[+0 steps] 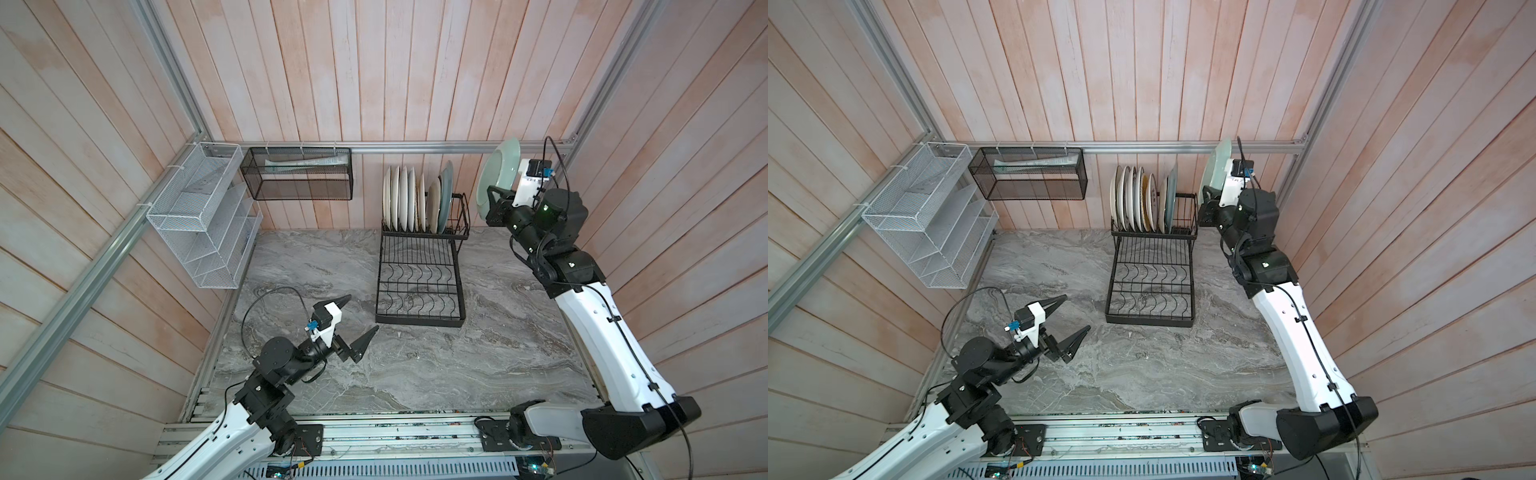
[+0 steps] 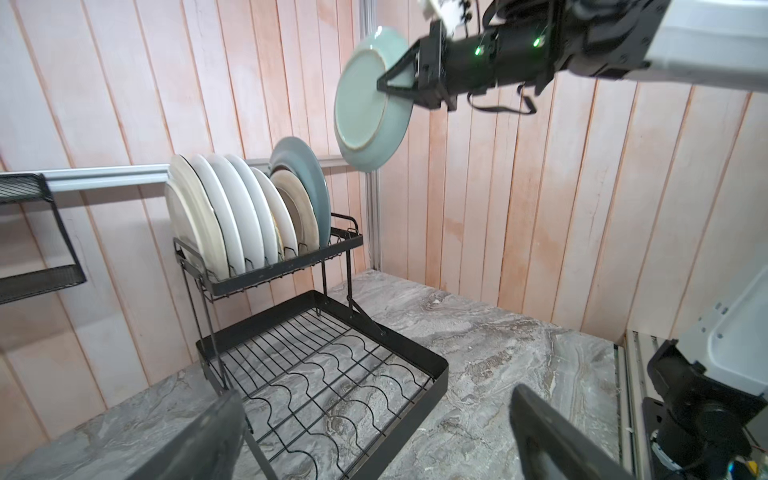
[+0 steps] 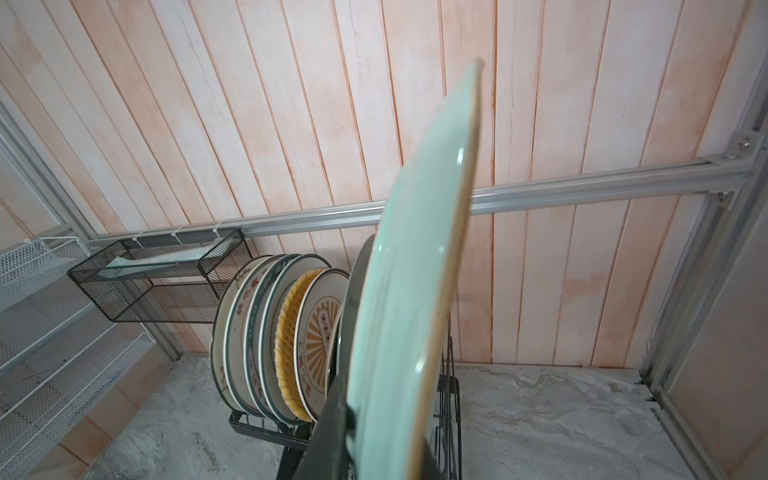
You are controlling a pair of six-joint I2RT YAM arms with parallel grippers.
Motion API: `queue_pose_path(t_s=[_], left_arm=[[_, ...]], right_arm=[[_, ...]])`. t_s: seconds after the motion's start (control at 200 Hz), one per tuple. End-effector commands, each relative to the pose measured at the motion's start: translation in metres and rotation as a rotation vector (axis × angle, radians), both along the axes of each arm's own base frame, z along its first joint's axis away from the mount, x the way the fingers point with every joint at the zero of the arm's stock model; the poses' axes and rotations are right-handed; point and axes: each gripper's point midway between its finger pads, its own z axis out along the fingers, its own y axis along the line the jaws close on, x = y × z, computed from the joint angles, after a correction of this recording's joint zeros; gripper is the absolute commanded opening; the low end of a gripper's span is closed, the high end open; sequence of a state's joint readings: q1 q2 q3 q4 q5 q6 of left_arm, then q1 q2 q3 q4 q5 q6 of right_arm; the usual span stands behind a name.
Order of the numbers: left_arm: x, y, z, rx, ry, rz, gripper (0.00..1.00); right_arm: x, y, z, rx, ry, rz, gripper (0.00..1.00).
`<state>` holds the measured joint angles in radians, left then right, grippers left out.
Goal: Load the plates into the dish rack
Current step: 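Lower the flower-print plate into the upper rack slot with the right gripper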
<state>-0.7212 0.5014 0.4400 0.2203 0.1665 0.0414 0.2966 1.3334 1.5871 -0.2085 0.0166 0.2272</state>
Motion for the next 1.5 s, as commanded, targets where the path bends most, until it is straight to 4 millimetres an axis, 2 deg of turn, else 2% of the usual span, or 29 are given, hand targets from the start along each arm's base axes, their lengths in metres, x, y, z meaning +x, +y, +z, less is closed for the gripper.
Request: queue_pose_path(t_s=[0.0,0.185,0.31,0.42,0.6,0.79,0.94,1.275,1.49], left_arm=[[-0.01,0.019,-0.006,0.014,0.039,0.048,1.0],[-0.041,0.058,0.003,-0.069,0.103,0.082,1.0],[-0.049,0.077,-0.008,-0.106,0.15,0.127,1.0],[-0.044,0.075,-0.018,-0.072,0.19,0.141,1.0],[-0.037,0.075,-0.013,-0.141,0.16,0.157,1.0],[-0.02,0.072,-0.037,-0.085,0.24,0.217,1.0],[-0.014,0.071,-0.045,-0.066,0.274,0.24,1.0],[-0.009,0.064,-0.053,-0.032,0.311,0.231,1.0],[-0.009,0.065,-0.053,-0.035,0.31,0.234,1.0]], right_arm=[[-0.002,0.011,0.052,0.051,-0.134,0.105,0.0],[0.033,0.006,0.038,0.064,-0.078,0.142,0.0],[0.049,0.011,0.029,0.066,-0.056,0.162,0.0],[0.062,0.02,0.02,0.078,-0.027,0.202,0.0],[0.078,0.028,0.003,0.09,0.016,0.229,0.0],[0.09,0.032,-0.01,0.089,0.047,0.234,0.0],[0.101,0.036,-0.02,0.092,0.07,0.239,0.0],[0.114,0.047,-0.033,0.094,0.102,0.25,0.0],[0.118,0.047,-0.043,0.075,0.124,0.218,0.0]])
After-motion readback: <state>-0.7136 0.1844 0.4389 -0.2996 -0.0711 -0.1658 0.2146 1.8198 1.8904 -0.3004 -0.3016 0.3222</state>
